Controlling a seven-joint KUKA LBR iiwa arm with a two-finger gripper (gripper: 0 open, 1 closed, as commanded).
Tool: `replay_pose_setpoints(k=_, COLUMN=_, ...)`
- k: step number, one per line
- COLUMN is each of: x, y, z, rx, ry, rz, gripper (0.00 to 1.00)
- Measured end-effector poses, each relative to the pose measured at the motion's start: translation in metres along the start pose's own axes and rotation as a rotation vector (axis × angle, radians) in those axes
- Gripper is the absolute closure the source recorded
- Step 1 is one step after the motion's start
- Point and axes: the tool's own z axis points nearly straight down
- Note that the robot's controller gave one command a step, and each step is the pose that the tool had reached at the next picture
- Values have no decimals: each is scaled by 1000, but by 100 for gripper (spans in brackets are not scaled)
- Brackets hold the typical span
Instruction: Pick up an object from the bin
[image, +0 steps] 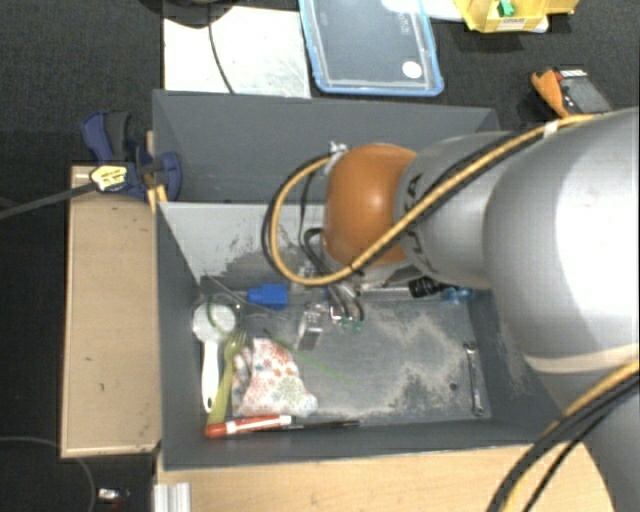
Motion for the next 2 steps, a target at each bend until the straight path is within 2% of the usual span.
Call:
replay_pose_setpoints(k=1, x=-5, y=-2, z=21, rx=8, ry=-8, rz=-356, gripper=0)
replay_pose_setpoints(k=2, x=12, y=31, z=27, rx=3, ry=-3, rz=275, gripper=100)
